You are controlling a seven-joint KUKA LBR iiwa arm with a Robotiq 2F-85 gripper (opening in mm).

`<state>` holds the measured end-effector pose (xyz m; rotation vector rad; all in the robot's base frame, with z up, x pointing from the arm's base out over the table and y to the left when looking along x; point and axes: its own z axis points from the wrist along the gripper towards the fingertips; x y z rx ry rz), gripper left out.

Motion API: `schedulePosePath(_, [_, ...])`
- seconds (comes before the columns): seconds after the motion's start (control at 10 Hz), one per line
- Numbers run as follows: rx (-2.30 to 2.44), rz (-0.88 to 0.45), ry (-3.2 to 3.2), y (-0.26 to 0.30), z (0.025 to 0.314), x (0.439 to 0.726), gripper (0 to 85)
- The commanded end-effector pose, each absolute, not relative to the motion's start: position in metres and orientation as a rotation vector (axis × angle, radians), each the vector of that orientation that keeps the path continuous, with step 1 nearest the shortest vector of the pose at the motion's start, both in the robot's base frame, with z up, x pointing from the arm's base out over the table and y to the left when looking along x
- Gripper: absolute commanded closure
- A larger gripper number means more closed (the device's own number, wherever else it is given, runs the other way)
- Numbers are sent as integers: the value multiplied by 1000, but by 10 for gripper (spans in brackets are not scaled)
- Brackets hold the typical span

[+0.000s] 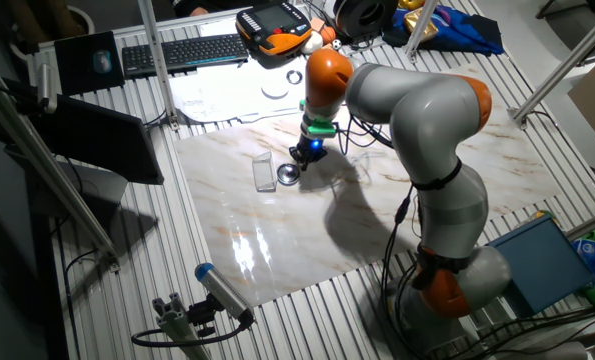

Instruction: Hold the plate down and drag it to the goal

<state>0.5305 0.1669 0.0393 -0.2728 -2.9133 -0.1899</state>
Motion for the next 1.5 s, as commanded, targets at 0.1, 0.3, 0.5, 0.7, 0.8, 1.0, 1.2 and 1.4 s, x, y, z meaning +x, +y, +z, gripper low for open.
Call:
schedulePosePath(0.1, [-267, -194, -2921, 166, 37, 530, 850])
schedulePosePath(0.3, [-268, -200, -2926, 166, 34, 529, 850])
schedulePosePath(0.5, [-274, -200, -2930, 170, 31, 528, 850])
schedulePosePath(0.7, [-280, -212, -2931, 172, 29, 527, 850])
schedulePosePath(0.8, [-289, -215, -2930, 175, 28, 527, 850])
schedulePosePath(1.0, [-310, -217, -2932, 184, 26, 525, 850])
schedulePosePath(1.2, [-327, -220, -2928, 191, 26, 524, 850])
schedulePosePath(1.4, [-345, -217, -2924, 198, 29, 524, 850])
